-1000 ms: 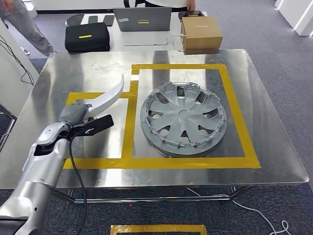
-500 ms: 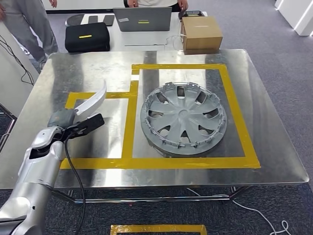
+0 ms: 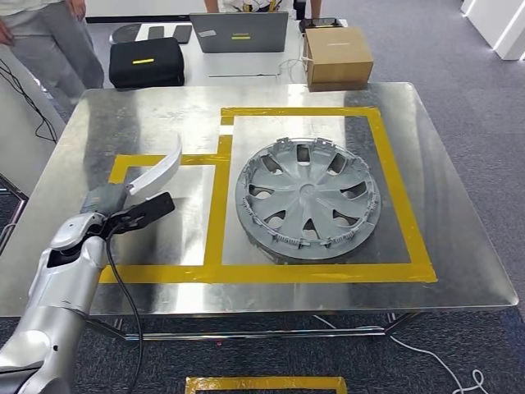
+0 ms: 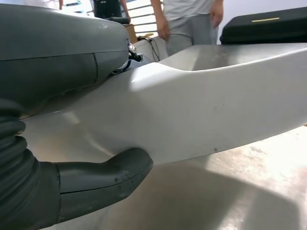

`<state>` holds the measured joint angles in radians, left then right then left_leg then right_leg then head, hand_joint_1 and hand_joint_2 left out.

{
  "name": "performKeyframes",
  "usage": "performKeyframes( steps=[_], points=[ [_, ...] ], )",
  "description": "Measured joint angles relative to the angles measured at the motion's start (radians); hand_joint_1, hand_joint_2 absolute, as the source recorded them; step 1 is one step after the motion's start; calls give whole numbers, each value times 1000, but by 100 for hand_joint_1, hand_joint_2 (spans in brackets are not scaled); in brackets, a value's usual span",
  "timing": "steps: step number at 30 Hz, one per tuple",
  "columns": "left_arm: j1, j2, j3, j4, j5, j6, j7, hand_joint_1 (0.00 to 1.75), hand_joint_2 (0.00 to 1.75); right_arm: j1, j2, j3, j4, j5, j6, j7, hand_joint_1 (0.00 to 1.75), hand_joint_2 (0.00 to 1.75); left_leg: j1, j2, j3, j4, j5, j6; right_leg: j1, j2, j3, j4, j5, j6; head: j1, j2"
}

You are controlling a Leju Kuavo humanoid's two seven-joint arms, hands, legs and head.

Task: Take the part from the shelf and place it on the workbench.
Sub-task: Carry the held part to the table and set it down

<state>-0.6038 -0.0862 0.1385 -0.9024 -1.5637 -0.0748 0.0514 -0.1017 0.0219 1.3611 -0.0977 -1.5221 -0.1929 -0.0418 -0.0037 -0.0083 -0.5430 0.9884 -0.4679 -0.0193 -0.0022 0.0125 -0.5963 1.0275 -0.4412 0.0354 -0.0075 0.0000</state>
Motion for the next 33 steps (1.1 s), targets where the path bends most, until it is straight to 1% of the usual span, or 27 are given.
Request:
performKeyframes(
  steps=[4,8,12,20,25,33],
  points=[
    [0,0,0,1,8,-7,-25,175,175,0,-1,0,0,0,-3,3,0,175,0,0,0,0,0,0,0,0,0,0,0,0,0,0],
    [0,0,0,1,15,-7,-35,0,175,0,-1,0,0,0,-3,6,0,0,0,0,0,0,0,0,0,0,0,0,0,0,0,0],
    [0,0,-3,2,22,-11,-47,0,0,0,-1,0,0,0,-2,1,0,0,0,0,0,0,0,0,0,0,0,0,0,0,0,0],
    [-1,0,-9,5,105,-20,-74,0,0,0,-1,0,0,0,1,2,0,0,0,0,0,0,0,0,0,0,0,0,0,0,0,0],
    [-1,0,6,4,183,-32,-90,0,0,0,-1,0,0,0,5,-3,0,0,0,0,0,0,0,0,0,0,0,0,0,0,0,0],
    [2,7,13,-2,204,-29,-93,0,0,0,-1,0,0,0,6,1,0,0,0,0,0,0,0,0,0,0,0,0,0,0,0,0]
  ],
)
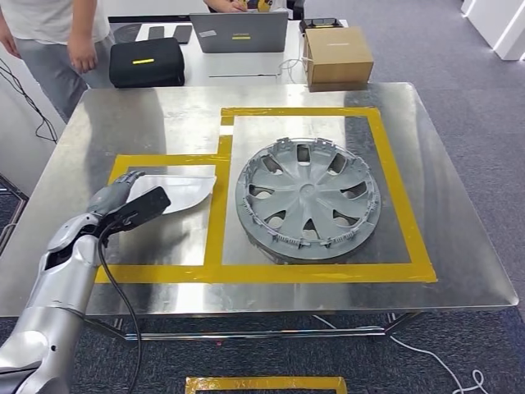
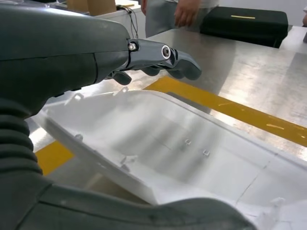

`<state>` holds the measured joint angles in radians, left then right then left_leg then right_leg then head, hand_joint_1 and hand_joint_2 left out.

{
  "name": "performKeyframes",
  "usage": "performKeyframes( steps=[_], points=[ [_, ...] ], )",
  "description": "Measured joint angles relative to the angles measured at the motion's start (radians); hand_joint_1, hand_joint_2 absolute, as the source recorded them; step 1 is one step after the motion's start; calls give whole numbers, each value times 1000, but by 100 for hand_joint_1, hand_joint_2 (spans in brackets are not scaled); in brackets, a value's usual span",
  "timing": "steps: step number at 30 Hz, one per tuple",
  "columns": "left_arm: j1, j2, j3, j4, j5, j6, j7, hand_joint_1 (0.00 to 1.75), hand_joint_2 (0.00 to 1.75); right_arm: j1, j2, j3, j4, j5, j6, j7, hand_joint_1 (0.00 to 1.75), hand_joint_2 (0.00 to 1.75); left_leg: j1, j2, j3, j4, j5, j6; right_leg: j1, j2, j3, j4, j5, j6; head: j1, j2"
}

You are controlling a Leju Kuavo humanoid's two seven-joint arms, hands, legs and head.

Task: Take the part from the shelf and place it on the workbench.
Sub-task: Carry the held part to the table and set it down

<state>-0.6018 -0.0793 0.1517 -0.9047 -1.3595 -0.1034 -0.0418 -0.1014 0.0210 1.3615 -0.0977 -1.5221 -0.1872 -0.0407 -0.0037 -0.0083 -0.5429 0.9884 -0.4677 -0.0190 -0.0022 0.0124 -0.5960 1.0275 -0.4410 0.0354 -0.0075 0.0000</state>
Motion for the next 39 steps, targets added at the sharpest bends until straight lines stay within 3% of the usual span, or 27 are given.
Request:
performKeyframes(
  steps=[14,22,25,31,39],
  points=[
    [-1,4,5,-141,8,19,16,0,0,0,0,0,0,0,1,1,0,0,0,0,0,0,0,0,0,0,0,0,0,0,0,0],
    [13,84,5,-324,37,51,10,0,0,4,0,-2,0,0,-2,4,0,0,0,1,-1,0,0,0,0,1,0,0,0,0,0,0],
    [51,152,73,-447,79,98,-21,0,0,8,0,-7,0,0,-7,4,0,0,0,4,0,-1,0,0,1,5,-1,1,0,0,0,0],
    [120,280,286,-605,123,152,-112,0,0,15,0,-13,0,0,-10,-4,0,0,2,5,0,-1,0,-1,2,5,-2,1,-1,-2,0,0],
    [157,373,480,-672,171,152,-135,0,0,15,0,-26,0,0,-11,-4,0,0,1,5,0,-1,0,-1,2,3,-1,0,-1,-2,0,0]
  ],
)
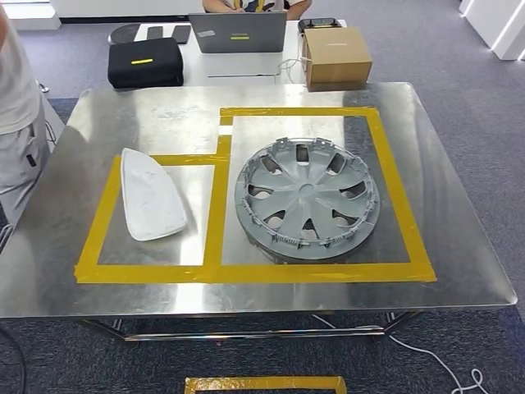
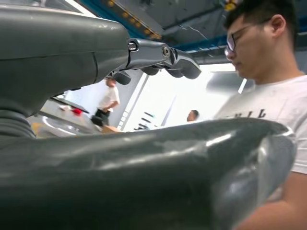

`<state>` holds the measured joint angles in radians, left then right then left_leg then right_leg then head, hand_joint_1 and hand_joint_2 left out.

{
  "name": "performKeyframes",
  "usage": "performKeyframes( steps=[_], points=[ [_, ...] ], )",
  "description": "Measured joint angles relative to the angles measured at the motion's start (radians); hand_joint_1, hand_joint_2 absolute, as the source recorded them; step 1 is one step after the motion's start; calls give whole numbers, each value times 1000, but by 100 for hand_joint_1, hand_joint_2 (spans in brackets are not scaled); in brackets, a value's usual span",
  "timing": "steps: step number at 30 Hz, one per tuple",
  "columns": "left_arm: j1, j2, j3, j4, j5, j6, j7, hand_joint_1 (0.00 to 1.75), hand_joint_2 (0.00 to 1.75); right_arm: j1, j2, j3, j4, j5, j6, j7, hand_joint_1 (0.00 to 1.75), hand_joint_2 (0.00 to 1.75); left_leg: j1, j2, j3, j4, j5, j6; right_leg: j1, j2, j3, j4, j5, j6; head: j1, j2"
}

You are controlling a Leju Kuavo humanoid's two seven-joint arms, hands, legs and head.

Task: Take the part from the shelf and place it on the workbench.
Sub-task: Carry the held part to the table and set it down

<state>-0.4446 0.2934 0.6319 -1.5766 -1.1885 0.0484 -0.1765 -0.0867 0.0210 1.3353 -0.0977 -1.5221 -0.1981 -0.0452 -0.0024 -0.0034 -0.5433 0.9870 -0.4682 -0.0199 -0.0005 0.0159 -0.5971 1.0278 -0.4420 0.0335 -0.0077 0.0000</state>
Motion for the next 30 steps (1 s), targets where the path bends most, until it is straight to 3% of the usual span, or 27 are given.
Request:
performKeyframes(
  steps=[10,30],
  points=[
    [56,21,220,-23,57,49,-26,0,0,-2,0,-2,0,0,-16,14,0,0,0,0,0,0,0,0,0,-1,0,0,0,0,0,0],
    [100,21,363,-36,61,110,-33,0,0,-7,0,-2,0,0,-14,3,0,0,0,-1,0,0,0,0,0,-1,0,0,0,-1,0,0]
  ],
)
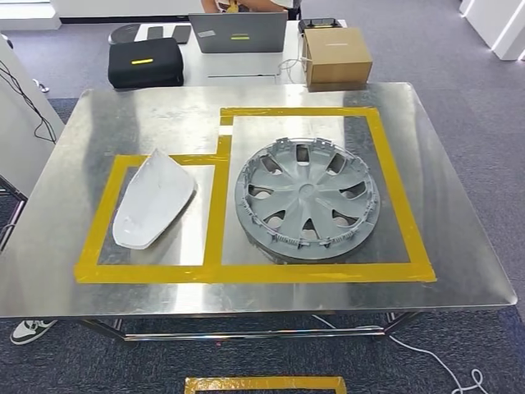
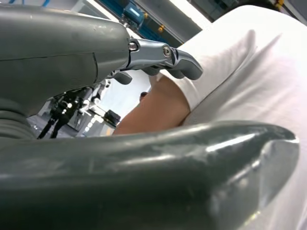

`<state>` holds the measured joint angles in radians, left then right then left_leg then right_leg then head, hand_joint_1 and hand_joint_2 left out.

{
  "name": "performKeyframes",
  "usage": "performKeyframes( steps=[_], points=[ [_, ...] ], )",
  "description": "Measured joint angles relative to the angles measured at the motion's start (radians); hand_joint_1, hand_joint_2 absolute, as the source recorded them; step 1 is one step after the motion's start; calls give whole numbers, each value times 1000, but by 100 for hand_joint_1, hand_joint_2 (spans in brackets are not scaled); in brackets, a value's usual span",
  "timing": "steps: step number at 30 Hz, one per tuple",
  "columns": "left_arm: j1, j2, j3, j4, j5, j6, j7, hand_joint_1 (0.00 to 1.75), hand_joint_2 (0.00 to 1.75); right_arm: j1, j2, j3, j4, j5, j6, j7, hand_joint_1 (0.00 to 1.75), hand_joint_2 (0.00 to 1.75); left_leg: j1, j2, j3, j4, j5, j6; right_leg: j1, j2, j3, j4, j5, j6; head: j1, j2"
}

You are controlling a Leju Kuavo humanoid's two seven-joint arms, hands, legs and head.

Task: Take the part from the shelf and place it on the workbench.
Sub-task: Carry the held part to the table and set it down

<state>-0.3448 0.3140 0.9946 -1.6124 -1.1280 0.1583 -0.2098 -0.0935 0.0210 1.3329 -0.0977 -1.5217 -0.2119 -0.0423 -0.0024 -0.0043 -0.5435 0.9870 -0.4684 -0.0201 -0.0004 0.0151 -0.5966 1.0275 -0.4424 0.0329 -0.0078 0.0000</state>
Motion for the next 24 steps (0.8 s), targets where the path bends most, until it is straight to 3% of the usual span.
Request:
performKeyframes(
  steps=[5,12,17,24],
  points=[
    [46,0,76,31,76,127,-30,0,0,1,0,-1,0,0,1,-6,0,0,0,1,1,0,0,0,0,1,0,0,0,0,0,0],
    [176,-34,155,188,307,374,-68,0,0,4,7,-31,0,0,-31,-12,0,0,-1,1,1,0,-2,-1,0,1,0,0,-2,0,0,0],
    [254,-112,187,326,377,505,-83,0,0,9,21,-97,0,0,-62,-25,0,0,-2,1,1,0,-2,0,-2,0,1,-1,-2,0,0,0],
    [303,-243,235,580,341,533,-139,0,0,14,43,-174,0,1,-100,-49,0,0,-3,0,1,0,-3,1,-3,0,2,-2,-2,1,0,0]
  ],
)
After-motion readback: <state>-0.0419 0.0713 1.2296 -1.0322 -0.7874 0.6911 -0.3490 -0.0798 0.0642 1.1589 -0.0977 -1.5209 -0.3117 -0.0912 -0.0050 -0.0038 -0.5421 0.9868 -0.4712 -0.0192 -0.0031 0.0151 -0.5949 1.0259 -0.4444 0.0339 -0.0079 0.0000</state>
